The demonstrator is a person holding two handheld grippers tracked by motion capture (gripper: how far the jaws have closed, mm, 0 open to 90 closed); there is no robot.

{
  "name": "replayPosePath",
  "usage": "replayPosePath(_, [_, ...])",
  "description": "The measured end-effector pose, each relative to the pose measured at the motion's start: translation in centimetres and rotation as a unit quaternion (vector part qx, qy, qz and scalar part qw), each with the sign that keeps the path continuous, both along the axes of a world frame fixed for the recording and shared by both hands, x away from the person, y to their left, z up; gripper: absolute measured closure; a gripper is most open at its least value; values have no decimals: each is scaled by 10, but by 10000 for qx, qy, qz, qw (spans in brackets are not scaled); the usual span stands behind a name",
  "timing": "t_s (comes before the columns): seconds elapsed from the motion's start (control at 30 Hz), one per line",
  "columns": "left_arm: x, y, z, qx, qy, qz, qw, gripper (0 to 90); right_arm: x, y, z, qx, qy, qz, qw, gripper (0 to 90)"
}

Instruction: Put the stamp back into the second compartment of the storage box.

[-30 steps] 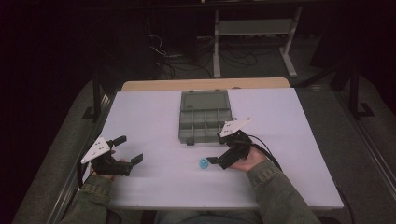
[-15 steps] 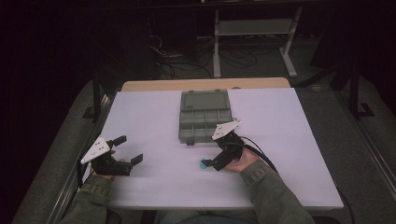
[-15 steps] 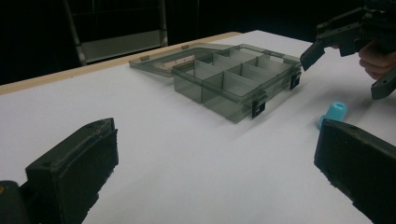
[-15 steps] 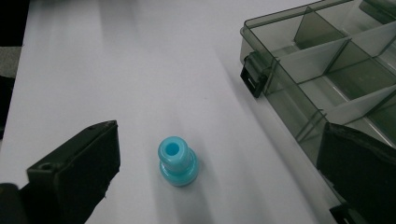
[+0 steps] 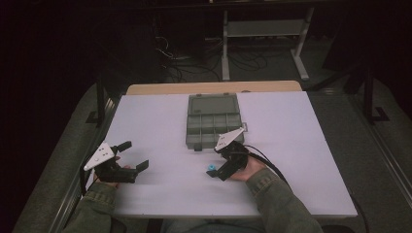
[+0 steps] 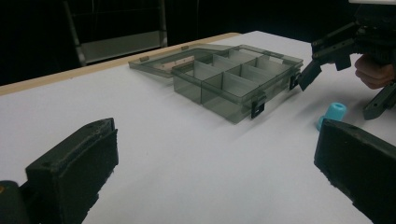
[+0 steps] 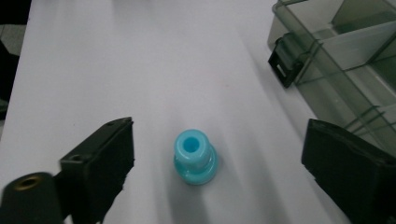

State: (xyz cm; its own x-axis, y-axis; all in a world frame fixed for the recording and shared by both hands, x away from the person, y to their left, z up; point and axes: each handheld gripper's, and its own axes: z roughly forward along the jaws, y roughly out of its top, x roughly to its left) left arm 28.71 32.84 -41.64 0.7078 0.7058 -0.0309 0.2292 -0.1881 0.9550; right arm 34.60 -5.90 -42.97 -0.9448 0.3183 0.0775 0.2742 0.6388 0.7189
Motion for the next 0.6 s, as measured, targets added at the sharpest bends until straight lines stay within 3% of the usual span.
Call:
replayPosePath(0.23, [0, 0, 0, -11, 0, -4, 10000, 0, -1, 1, -1, -73, 47, 244, 9997, 243])
replayPosePath(0.37, [0, 0, 0, 21, -4, -7, 10000, 0, -2, 0, 0, -18, 109, 341, 9994, 385])
replayPosePath(0.6, [0, 0, 0, 25, -1, -11, 10000, 0, -1, -1, 1, -77, 71, 328, 9994, 547])
